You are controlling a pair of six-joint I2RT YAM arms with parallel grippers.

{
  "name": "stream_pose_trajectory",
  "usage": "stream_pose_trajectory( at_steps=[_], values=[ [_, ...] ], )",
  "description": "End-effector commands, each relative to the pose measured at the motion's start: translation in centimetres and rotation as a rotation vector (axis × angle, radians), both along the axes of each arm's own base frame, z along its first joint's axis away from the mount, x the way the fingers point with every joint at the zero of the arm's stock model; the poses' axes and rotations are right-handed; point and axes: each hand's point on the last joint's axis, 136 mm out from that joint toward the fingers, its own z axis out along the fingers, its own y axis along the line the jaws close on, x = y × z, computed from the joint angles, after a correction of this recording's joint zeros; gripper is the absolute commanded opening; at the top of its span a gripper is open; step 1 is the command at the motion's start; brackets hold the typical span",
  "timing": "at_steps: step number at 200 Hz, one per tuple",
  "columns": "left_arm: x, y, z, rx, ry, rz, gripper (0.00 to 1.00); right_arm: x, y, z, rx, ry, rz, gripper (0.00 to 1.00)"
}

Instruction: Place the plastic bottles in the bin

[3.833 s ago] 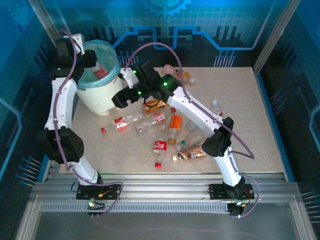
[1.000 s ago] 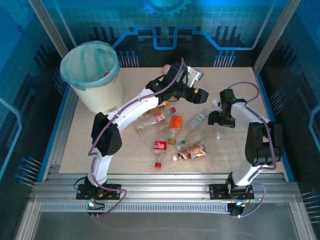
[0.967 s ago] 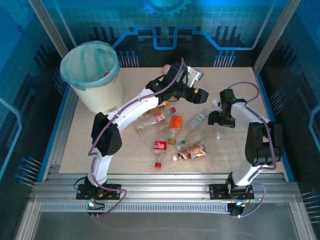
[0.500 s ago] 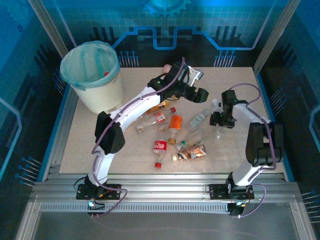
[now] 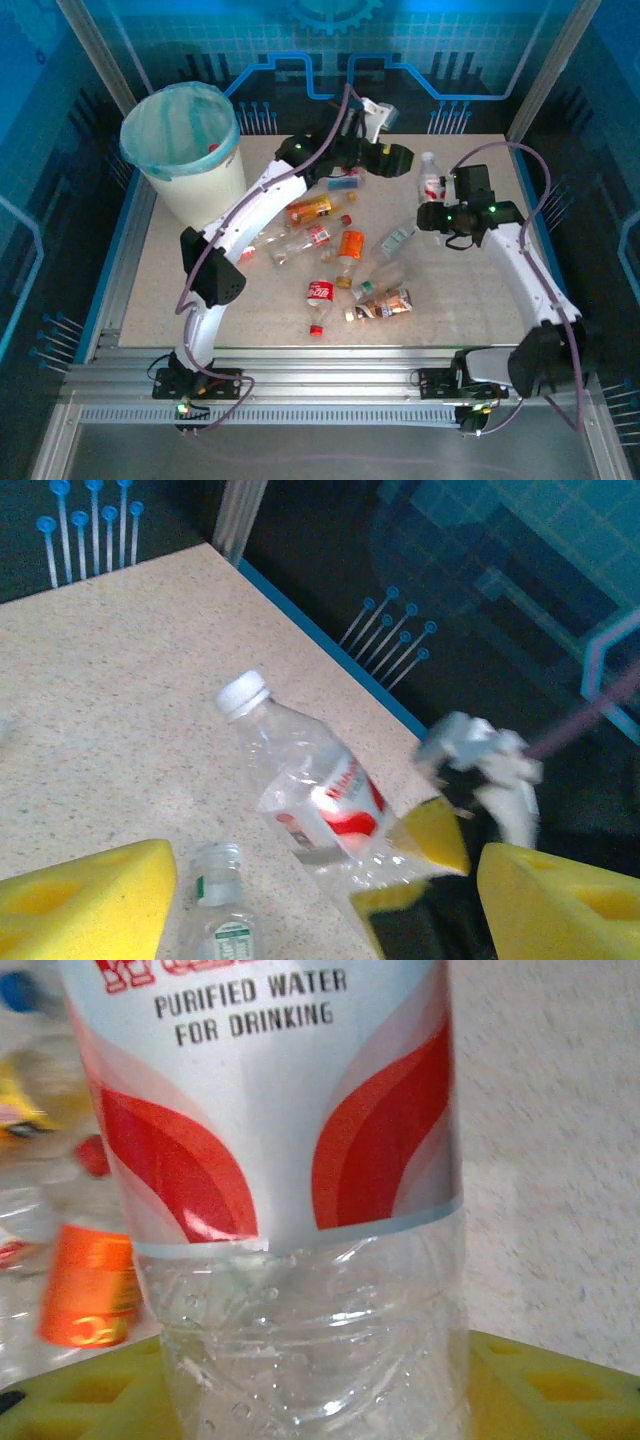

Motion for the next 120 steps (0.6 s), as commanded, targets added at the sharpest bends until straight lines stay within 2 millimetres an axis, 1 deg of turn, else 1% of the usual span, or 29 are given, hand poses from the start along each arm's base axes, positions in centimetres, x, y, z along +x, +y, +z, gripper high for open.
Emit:
stream_pose_trajectory(
  at_steps=[1, 23, 46, 49, 73, 76, 84, 87, 91, 107, 115, 120],
  values=[
    [-0.5, 4.1, 6.7, -0.052, -0.117, 0.051, 0.80, -0.4, 3.5, 4.3, 0.034, -0.128, 0.136, 0.63],
    [-0.7, 6.8, 9.0, -0.066, -0.153, 0.083, 0.80, -0.6, 7.1, 7.8, 0.038, -0.246, 0.261, 0.63],
    [-1.4, 10.6, 11.6, -0.087, -0.189, 0.142, 0.81, -0.6, 10.9, 11.0, 0.077, -0.344, 0.376, 0.62],
    [-1.4, 11.1, 11.6, -0.088, -0.188, 0.149, 0.81, -0.6, 11.3, 11.4, 0.082, -0.356, 0.390, 0.62],
    [-2.9, 14.7, 13.5, -0.104, -0.212, 0.202, 0.81, -0.9, 15.3, 14.3, 0.124, -0.443, 0.510, 0.62],
    [-3.0, 15.0, 13.4, -0.100, -0.208, 0.206, 0.81, -1.0, 15.7, 14.7, 0.131, -0.457, 0.527, 0.62],
    [-3.8, 16.3, 13.8, -0.099, -0.215, 0.223, 0.81, -1.2, 17.2, 15.6, 0.149, -0.483, 0.576, 0.62],
    [-3.9, 16.7, 13.5, -0.096, -0.209, 0.230, 0.81, -1.3, 17.7, 15.9, 0.156, -0.493, 0.594, 0.62],
    [-4.4, 17.4, 13.8, -0.100, -0.213, 0.241, 0.81, -1.4, 18.4, 16.3, 0.164, -0.506, 0.617, 0.62],
    [-5.8, 19.7, 14.1, -0.121, -0.213, 0.282, 0.82, -2.1, 21.1, 17.4, 0.193, -0.545, 0.701, 0.62],
    [-6.3, 20.7, 13.9, -0.128, -0.203, 0.302, 0.83, -2.4, 22.4, 18.0, 0.208, -0.562, 0.742, 0.62],
    [-6.9, 21.4, 14.2, -0.137, -0.209, 0.313, 0.83, -2.7, 23.2, 18.2, 0.216, -0.572, 0.770, 0.62]
  ],
)
